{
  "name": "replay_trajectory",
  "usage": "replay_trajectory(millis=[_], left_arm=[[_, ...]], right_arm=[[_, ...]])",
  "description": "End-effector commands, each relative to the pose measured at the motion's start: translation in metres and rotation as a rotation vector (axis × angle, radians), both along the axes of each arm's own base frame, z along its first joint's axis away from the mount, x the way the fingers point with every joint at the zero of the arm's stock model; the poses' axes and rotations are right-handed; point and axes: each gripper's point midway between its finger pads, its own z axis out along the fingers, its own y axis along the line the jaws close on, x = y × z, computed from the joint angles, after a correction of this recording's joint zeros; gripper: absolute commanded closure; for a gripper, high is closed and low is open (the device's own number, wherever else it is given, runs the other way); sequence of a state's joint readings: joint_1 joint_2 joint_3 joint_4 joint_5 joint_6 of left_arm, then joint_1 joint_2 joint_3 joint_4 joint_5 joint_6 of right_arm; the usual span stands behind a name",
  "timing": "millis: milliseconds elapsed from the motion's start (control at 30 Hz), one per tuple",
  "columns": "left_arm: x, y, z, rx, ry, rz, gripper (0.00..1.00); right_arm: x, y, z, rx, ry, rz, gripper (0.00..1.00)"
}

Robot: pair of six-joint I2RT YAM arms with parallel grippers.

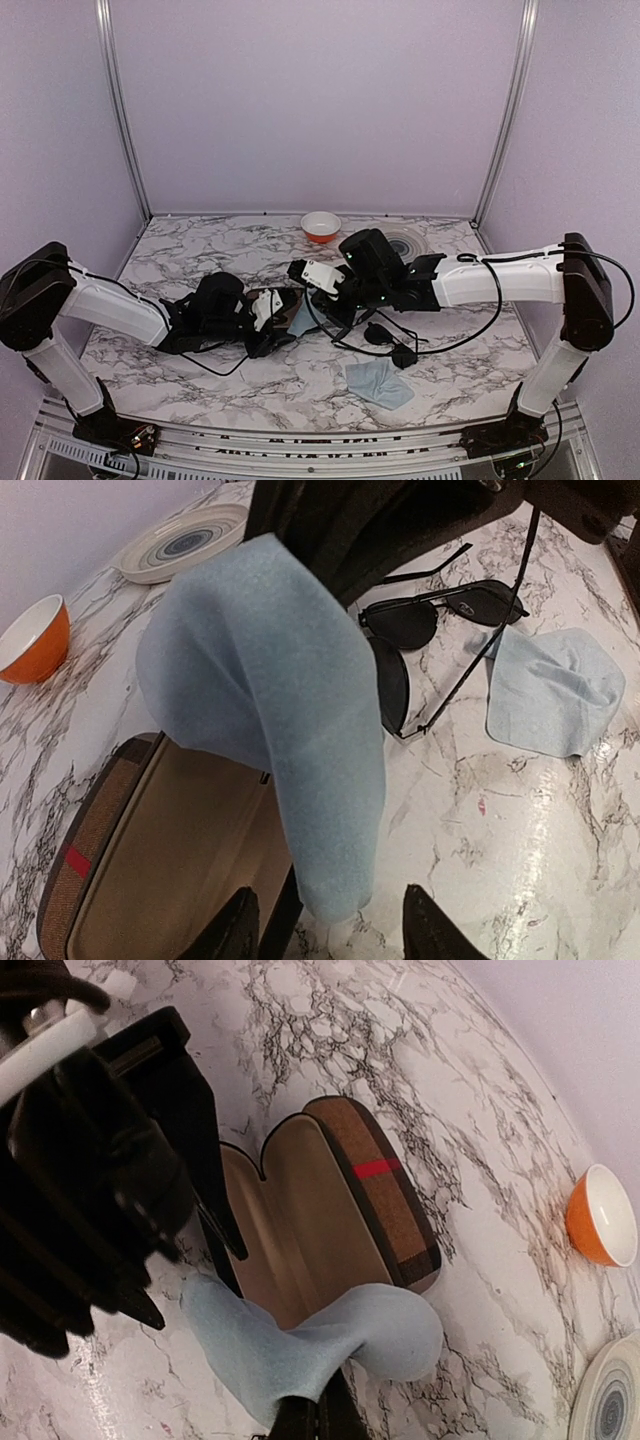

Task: Organize the sunglasses
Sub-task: Adjust the folded cleaning cloth on the sunglasses case.

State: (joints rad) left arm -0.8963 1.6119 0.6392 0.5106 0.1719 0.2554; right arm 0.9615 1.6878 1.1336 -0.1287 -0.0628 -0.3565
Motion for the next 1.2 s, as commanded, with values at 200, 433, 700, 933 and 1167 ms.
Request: replay_trajectory(millis=[200,433,700,933,1167], left_arm=[[0.013,-0.018,0.007,-0.027,-0.042,-0.05,0.69],[0.016,-0.011,0.017,-0.01,-0.077,-0.03,0.97],[0.039,0.014,0.025,0.196,-0.121,0.074,0.97],[0.061,0.045,0.012,0.42,-0.147,0.161,0.99],[0.069,0.062,0.007,0.511,-0.173,0.208,0.99]], right_arm=[[0.004,0.013,0.016,0.026,-0.03,0.012,1.0],[0.006,0.01,0.019,0.009,-0.046,0.005,1.0],[0.015,0.001,0.013,-0.069,-0.073,0.005,1.0],[0.026,-0.012,-0.008,-0.177,-0.038,0.012,1.0],[0.034,-0.015,-0.022,-0.208,-0.027,0.011,1.0]])
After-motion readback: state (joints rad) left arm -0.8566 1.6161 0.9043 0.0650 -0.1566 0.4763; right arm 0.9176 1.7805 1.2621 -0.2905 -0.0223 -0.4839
